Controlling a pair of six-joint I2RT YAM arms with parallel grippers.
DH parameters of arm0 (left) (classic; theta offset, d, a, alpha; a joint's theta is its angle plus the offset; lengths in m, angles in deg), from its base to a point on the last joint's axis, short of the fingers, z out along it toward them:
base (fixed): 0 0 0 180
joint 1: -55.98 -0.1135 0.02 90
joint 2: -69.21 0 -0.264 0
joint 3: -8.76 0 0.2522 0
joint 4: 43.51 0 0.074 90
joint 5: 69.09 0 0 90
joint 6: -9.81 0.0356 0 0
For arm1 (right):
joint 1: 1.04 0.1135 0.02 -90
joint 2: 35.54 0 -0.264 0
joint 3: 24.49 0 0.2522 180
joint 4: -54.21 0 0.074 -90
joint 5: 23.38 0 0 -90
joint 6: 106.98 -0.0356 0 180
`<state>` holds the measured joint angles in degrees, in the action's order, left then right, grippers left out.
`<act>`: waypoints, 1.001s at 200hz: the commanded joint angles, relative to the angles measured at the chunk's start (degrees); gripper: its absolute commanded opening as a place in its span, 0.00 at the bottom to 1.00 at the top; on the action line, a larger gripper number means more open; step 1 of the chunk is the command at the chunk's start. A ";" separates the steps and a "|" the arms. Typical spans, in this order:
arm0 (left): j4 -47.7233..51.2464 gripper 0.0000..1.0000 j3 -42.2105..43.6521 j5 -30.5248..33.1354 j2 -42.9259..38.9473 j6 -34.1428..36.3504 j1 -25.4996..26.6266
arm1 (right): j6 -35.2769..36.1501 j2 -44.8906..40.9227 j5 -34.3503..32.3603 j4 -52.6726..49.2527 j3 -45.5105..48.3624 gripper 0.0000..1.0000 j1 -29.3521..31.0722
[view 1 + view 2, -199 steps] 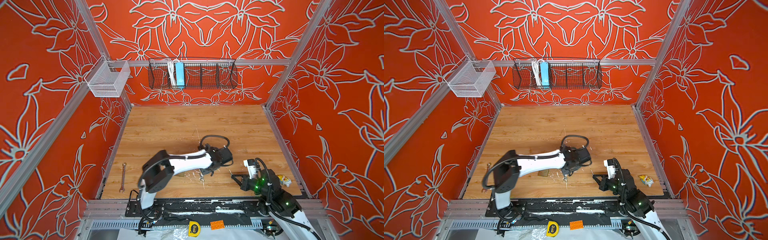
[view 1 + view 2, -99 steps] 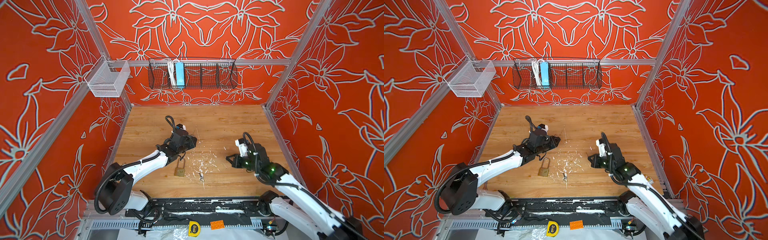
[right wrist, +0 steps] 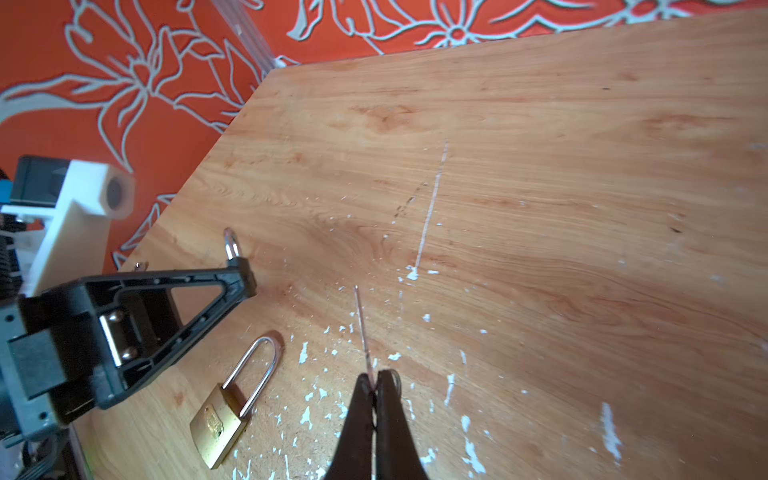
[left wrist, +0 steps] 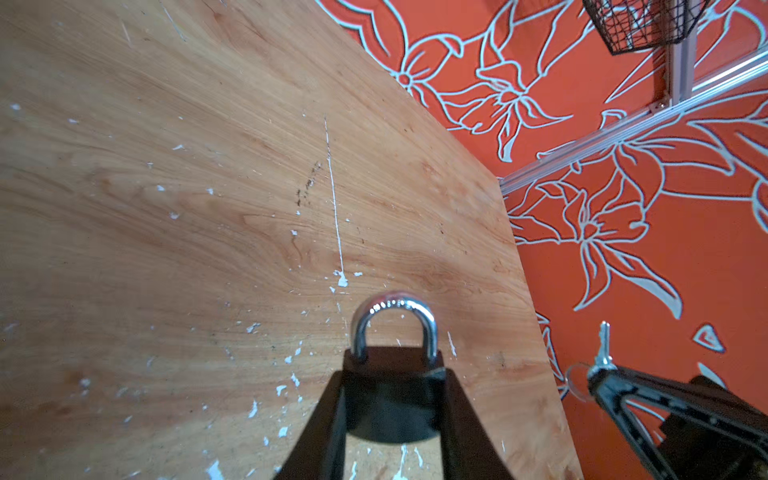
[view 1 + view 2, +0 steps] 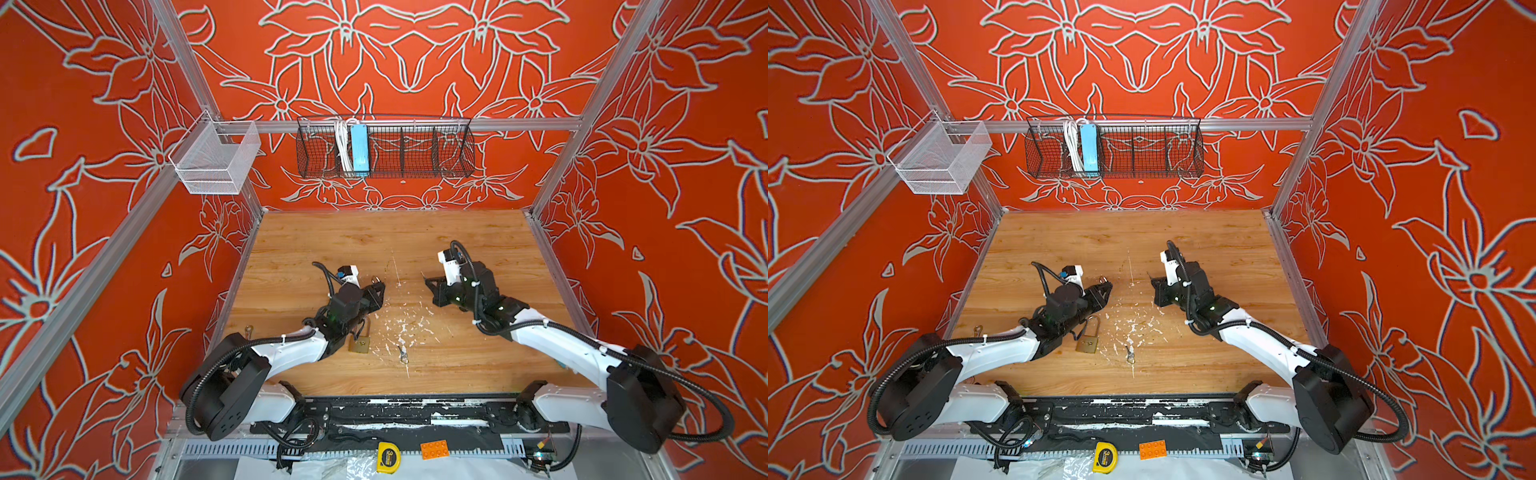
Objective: Unlock with the key
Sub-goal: 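Lift the black padlock with the left gripper while the right gripper raises the key, then bring the key in the right gripper toward the padlock's underside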
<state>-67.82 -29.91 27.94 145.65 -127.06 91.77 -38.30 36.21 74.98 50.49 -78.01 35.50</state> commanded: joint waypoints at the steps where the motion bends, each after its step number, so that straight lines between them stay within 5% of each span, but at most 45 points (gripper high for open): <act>1: -19.90 0.00 1.73 1.80 0.46 14.96 3.22 | 4.01 0.74 -4.03 8.15 2.66 0.00 3.50; 27: -23.19 0.00 2.63 4.00 4.37 11.33 3.58 | 4.57 1.97 -6.76 10.41 4.17 0.00 5.98; 54: -43.20 0.00 7.81 7.38 13.89 1.40 3.41 | 3.56 2.78 -9.64 10.22 4.56 0.00 7.32; 69: -41.73 0.00 7.18 6.72 16.31 -6.83 2.14 | 2.95 2.79 -10.00 9.46 4.29 0.00 7.67; 110: -43.22 0.00 7.28 4.87 17.87 -10.96 1.50 | 1.99 3.75 -11.61 7.51 3.31 0.00 8.39; 138: -43.23 0.00 7.26 1.13 19.63 -19.97 -0.58 | 1.82 5.21 -8.68 7.21 2.39 0.00 8.41; 200: -43.26 0.00 5.81 -4.64 20.57 -25.22 -0.92 | 2.84 10.02 -5.73 4.72 -1.60 0.00 10.99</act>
<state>-107.44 -22.87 25.73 165.87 -149.38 91.18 -35.43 45.17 68.16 56.06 -77.14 45.07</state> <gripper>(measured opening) 0.316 0.051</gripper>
